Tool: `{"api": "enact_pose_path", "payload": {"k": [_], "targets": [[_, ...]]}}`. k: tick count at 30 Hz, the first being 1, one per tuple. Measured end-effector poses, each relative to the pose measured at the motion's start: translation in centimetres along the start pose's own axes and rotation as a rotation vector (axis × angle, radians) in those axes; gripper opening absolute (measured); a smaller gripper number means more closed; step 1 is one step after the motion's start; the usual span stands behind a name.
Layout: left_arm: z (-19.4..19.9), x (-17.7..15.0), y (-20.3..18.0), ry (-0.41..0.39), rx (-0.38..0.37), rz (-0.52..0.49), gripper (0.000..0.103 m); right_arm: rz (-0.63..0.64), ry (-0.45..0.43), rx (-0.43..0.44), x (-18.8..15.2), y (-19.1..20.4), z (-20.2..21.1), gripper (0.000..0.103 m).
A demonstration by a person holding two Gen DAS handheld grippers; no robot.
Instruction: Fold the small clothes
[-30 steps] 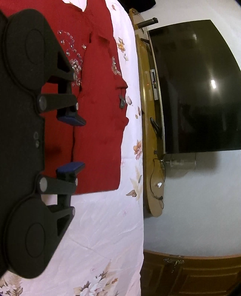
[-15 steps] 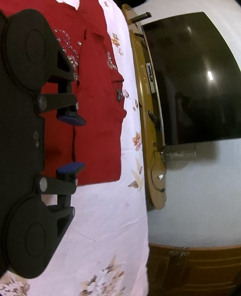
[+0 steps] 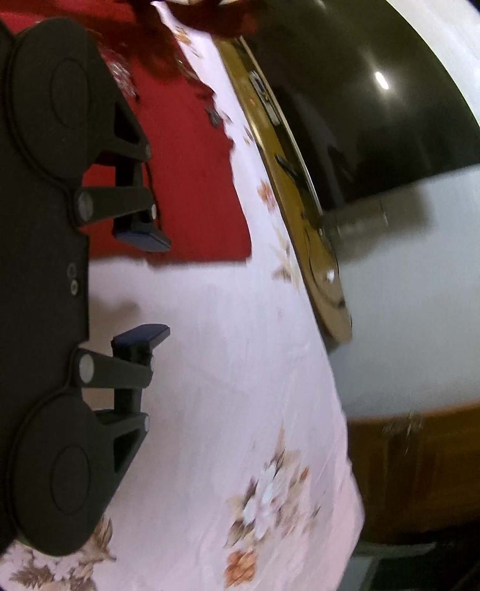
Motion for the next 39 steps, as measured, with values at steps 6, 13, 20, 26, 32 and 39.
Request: {"api": "enact_pose_path", "payload": {"k": [6,13,20,26,32,39], "targets": [[-3.6,-5.8,-6.9,0.155,0.038,-0.189,0.018,-0.114,0.035,-0.025,0.2,-3.5,-0.5,0.044],[7.5,-3.2,-2.1,-0.029,0.1,-0.131,0.079,-0.166,0.057,0.15,1.0,0.4,-2.7,0.049],[12.7,-5.8,11.4,0.041,0.379,-0.073,0.07,-0.146,0.211,0.443,0.3,12.0,-9.8,0.046],[10.6,-6.5,13.4,0.096,0.353,-0.047,0.066,-0.222,0.338,0.486,-1.6,15.6,-14.6,0.031],[9.6,-6.8,15.6,0.062,0.326,0.072,0.039,-0.197,0.305,0.472,-1.8,17.2,-15.2,0.006],[8.4,-7.4,14.2,0.088,0.341,-0.086,0.013,-0.027,0.15,0.456,1.4,18.5,-12.2,0.005]]}}
Point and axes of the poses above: each gripper's, at about its wrist camera, not at the fingertips, and z roughly against the way its jaws point, y to its left, x to its top, the point moved 6 cm from there along -z, roughly the way its jaws point, and after that the axes turned 2 degrees about x, right-handed, at the moved point
